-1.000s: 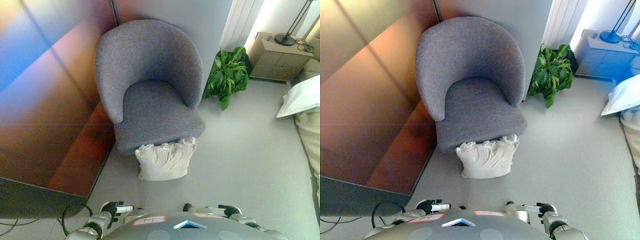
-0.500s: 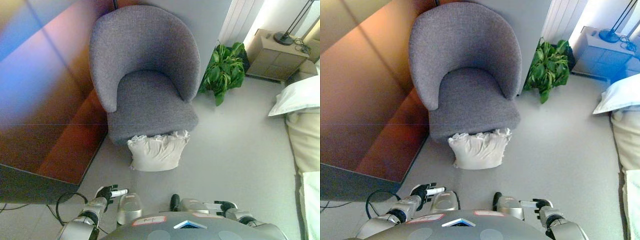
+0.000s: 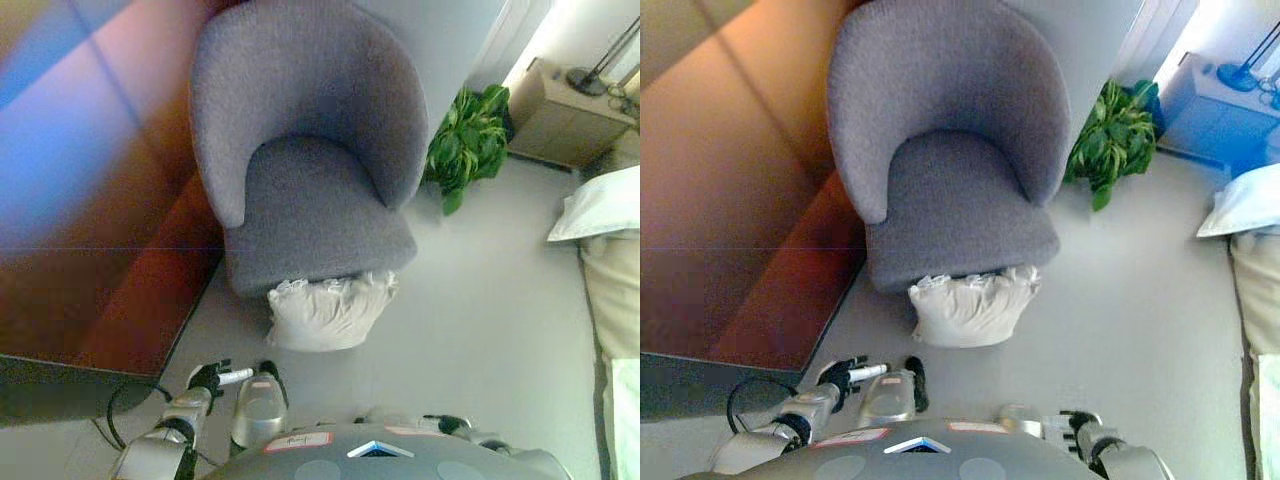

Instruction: Pick up the pillow and put it on the sofa.

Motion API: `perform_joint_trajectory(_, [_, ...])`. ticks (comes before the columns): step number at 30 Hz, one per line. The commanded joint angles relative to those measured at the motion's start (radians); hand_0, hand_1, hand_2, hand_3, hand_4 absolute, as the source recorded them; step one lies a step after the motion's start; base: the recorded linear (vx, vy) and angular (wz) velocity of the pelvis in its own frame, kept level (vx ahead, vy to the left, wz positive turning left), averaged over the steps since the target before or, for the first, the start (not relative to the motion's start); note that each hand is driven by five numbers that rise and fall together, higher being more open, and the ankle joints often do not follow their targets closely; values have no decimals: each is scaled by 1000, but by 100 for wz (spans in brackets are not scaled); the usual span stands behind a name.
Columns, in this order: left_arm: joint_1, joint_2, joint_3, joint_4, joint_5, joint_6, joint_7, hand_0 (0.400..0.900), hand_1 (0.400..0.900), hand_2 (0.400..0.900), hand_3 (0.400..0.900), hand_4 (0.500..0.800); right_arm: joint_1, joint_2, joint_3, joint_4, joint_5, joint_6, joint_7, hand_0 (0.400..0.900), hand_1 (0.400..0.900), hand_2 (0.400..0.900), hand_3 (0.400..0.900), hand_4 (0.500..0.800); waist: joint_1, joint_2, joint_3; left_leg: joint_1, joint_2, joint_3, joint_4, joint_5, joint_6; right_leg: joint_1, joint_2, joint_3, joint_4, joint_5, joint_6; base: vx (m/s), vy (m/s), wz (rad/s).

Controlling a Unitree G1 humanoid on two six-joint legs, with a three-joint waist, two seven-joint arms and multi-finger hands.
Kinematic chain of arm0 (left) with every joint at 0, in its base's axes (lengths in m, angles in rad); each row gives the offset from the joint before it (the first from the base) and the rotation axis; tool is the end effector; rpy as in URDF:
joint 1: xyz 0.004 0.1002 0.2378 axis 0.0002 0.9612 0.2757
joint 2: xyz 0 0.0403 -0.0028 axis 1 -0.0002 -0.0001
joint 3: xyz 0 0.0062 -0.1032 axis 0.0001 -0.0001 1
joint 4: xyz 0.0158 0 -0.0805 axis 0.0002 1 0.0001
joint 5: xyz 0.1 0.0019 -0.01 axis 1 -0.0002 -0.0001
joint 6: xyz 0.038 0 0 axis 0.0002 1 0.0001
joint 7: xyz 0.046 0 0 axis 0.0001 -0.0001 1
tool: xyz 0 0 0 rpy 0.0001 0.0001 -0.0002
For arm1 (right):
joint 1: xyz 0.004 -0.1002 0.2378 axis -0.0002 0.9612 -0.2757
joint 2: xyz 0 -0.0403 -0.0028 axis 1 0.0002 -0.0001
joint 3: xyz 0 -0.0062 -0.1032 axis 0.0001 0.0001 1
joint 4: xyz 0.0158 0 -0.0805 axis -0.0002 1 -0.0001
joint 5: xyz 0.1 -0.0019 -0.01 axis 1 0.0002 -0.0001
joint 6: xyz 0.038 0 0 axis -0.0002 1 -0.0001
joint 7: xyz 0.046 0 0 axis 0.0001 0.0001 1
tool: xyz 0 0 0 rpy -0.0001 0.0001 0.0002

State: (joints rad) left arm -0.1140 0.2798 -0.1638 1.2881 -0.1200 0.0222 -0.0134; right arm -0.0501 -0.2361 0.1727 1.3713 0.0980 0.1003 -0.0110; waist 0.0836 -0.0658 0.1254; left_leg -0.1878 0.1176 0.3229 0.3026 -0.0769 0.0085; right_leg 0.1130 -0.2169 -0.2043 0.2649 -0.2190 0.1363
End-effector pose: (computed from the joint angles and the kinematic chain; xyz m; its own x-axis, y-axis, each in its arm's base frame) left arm 0.1027 0.2373 -0.1062 0.3613 0.2013 -0.9105 0.0570 0.9698 0.2370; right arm 0.0606 -0.2267 -0.1190 0.1468 -0.2158 -0.9653 -0.0782 0.9703 -0.2288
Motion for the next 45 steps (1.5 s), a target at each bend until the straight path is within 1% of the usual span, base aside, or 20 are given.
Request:
perform_joint_trajectory(1, [33,59,-75,-26,54,22,-5,900,900,900,900,800,-38,-57,42,-119,-196,-24,-39,900,900,900,900,800,13,9,3,-75,6,-81,-69,83,-6,49,-48,7,143,198,18,267,1,19])
perform_joint_trajectory(2, [14,72,-87,-32,38,32,-3,900,900,900,900,800,-54,-62,72,-129,-249,-17,-59,900,900,900,900,800,14,11,12,-81,10,-87,-54,77,-7,11,-46,-7,117,179,10,171,-117,22])
perform_joint_trajectory(4, [-42,97,-114,-47,16,48,-1,900,900,900,900,800,-116,-77,152,-148,-346,4,-121,900,900,900,900,800,14,16,50,-86,33,-94,-32,72,-21,-96,-56,-31,15,187,0,26,-265,40])
perform_joint_trajectory(5, [-69,109,-127,-51,8,46,0,900,900,900,900,800,-150,-83,180,-156,-353,18,-143,900,900,900,900,800,9,15,75,-87,45,-96,-23,70,-30,-157,-73,-24,-28,226,4,-96,-376,66])
perform_joint_trajectory(7, [-115,126,-148,-59,-22,39,11,900,900,900,900,800,-219,-96,230,-186,-372,42,-152,900,900,900,900,800,-7,0,129,-103,60,-122,14,35,-53,-290,-132,11,-140,379,39,-17,-435,74])
perform_joint_trajectory(9, [-131,144,-162,-58,-52,43,17,900,900,900,900,800,-256,-94,248,-204,-401,53,-163,900,900,900,900,800,-22,-14,149,-114,81,-158,46,-13,-73,-369,-176,31,-247,454,59,195,-469,65])
perform_joint_trajectory(10, [-133,153,-165,-56,-67,54,21,900,900,900,900,800,-271,-95,255,-217,-428,59,-168,900,900,900,900,800,-23,-21,155,-119,103,-179,71,-40,-86,-391,-200,25,-288,479,66,282,-489,50])
perform_joint_trajectory(12, [-119,164,-152,-47,-63,62,24,900,900,900,900,800,-289,-94,266,-238,-438,69,-165,900,900,900,900,800,-15,-31,166,-123,154,-212,126,-79,-110,-393,-232,-6,-320,499,79,330,-523,39])
perform_joint_trajectory(13, [-102,167,-142,-41,-60,58,29,900,900,900,900,800,-293,-94,270,-248,-450,70,-166,900,900,900,900,800,-7,-37,169,-124,182,-227,153,-93,-124,-383,-235,-28,-320,493,85,360,-545,24])
perform_joint_trajectory(14, [-77,170,-127,-37,-61,52,38,900,900,900,900,800,-290,-91,264,-254,-477,62,-166,900,900,900,900,800,1,-44,170,-129,212,-238,180,-101,-131,-367,-231,-44,-311,463,90,362,-533,26])
perform_joint_trajectory(15, [-54,168,-114,-33,-54,43,46,900,900,900,900,800,-286,-94,268,-258,-491,56,-165,900,900,900,900,800,4,-46,172,-148,224,-279,211,-109,-133,-364,-225,-19,-281,446,93,404,-526,50])
perform_joint_trajectory(16, [-24,163,-107,-34,-62,30,68,900,900,900,900,800,-274,-98,278,-263,-496,46,-181,900,900,900,900,800,3,-43,178,-162,226,-323,229,-111,-140,-367,-219,28,-221,434,98,352,-452,55])
perform_joint_trajectory(18, [-10,163,-86,-43,-63,22,67,900,900,900,900,800,-288,-103,305,-287,-506,52,-221,900,900,900,900,800,10,-37,195,-143,240,-334,179,-75,-157,-384,-208,37,-146,421,113,165,-276,36])
perform_joint_trajectory(19, [-21,160,-83,-37,-54,13,49,900,900,900,900,800,-324,-109,318,-291,-512,53,-237,900,900,900,900,800,16,-27,207,-141,250,-332,142,-46,-170,-397,-210,18,-134,416,118,-6,-131,27])
perform_joint_trajectory(21, [-56,148,-104,-16,-63,-9,25,900,900,900,900,800,-417,-131,330,-278,-511,65,-255,900,900,900,900,800,20,9,236,-166,238,-349,86,6,-188,-449,-206,20,-97,395,119,-57,-53,33])
perform_joint_trajectory(24, [-87,135,-117,-7,-84,-17,3,900,900,900,900,800,-530,-178,344,-278,-478,80,-222,900,900,900,900,800,27,51,262,-194,209,-366,39,46,-198,-516,-231,34,-49,377,123,-52,56,30])
perform_joint_trajectory(27, [-92,124,-123,-23,-96,-18,-8,900,900,900,900,800,-576,-218,344,-300,-453,94,-183,900,900,900,900,800,32,78,282,-215,176,-385,35,59,-199,-556,-251,59,3,352,125,2,79,22])
perform_joint_trajectory(32, [-75,128,-125,-84,-117,-19,-11,900,900,900,900,800,-586,-245,341,-347,-391,117,-140,900,900,900,900,800,49,107,308,-241,150,-412,55,60,-196,-583,-266,87,64,320,125,5,47,18])
perform_joint_trajectory(37, [-67,133,-130,-111,-125,-27,-19,900,900,900,900,800,-609,-232,345,-332,-357,105,-103,900,900,900,900,800,64,120,318,-257,148,-428,67,62,-198,-598,-262,93,100,293,125,-7,31,10])
perform_joint_trajectory(45, [-61,117,-146,-131,-153,-41,-13,900,900,900,900,800,-633,-200,357,-319,-320,94,-67,900,900,900,900,800,74,137,324,-266,144,-428,53,73,-196,-620,-258,96,119,280,125,-26,47,7])
